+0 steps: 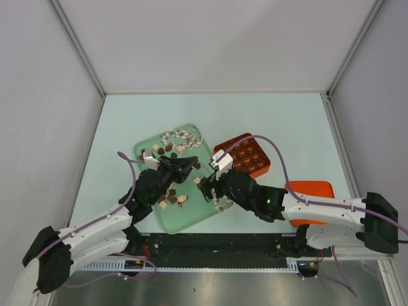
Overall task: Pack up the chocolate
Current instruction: Adjust the clamp.
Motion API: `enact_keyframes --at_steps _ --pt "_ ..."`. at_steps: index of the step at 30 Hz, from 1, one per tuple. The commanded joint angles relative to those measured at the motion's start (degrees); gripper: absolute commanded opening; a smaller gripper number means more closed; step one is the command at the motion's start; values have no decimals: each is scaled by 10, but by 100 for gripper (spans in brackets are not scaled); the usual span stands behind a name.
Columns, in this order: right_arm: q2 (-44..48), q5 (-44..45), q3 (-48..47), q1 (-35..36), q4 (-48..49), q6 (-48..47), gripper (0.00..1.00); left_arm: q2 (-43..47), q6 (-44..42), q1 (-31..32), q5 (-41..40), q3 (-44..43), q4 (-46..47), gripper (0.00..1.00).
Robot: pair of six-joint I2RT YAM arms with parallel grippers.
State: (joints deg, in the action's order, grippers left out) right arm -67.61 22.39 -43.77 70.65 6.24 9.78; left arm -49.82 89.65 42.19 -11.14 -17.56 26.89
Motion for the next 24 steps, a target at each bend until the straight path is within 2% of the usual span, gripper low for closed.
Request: enact_keyframes --at_steps 1,13,16,17,18,20,21,22,24 --pt "-4 57 -12 12 57 -23 82 19 30 -1 9 2 28 9" --pt "-18 64 -2 22 124 -50 68 23 58 -2 20 13 45 10" --pt "-22 63 -2 22 129 -54 58 23 60 -2 23 16 46 11" --pt "-21 63 -1 23 129 -52 49 23 59 -2 23 17 46 12" --pt "-20 61 -1 23 129 -52 46 23 55 -2 24 17 44 13" --pt "-16 56 -1 25 122 -49 36 28 41 -2 19 14 36 21" --pt "-12 55 -2 25 118 -49 34 28 13 -3 16 12 31 26" --pt "-9 49 -2 25 110 -49 33 34 -3 -4 13 9 22 36" --pt "0 40 -2 24 99 -53 29 42 -52 -11 -6 1 -17 46"
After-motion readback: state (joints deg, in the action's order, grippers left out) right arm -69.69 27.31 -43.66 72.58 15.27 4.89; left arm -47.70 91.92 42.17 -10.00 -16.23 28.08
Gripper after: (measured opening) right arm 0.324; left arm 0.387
